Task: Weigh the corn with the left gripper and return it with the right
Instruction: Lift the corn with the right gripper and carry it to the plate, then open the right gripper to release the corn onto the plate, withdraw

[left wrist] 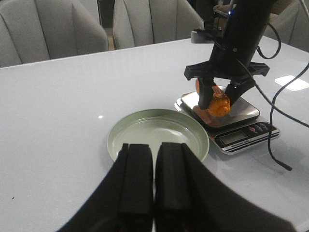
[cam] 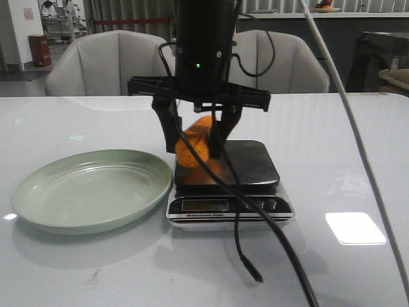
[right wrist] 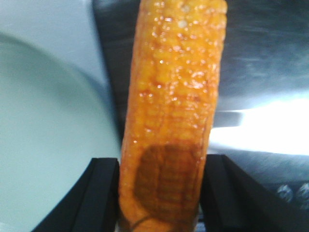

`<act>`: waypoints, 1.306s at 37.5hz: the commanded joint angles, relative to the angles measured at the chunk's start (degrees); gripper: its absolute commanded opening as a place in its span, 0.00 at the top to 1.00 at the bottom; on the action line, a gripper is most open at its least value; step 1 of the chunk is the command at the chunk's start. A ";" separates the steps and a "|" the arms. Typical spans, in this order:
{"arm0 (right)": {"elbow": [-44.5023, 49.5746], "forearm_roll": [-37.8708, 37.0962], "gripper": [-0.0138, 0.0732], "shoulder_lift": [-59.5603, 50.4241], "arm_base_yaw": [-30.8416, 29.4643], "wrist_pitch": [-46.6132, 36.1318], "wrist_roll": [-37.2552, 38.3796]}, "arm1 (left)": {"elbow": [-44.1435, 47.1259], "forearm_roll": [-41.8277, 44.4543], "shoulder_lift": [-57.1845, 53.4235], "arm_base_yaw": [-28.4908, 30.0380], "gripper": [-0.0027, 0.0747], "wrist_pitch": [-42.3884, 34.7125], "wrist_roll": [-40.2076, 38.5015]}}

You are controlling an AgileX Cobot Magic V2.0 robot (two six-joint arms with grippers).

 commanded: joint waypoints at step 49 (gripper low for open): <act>-5.73 6.50 0.16 -6.17 7.28 2.01 -22.16 | -1.36 0.15 -0.50 0.06 0.82 -4.29 0.00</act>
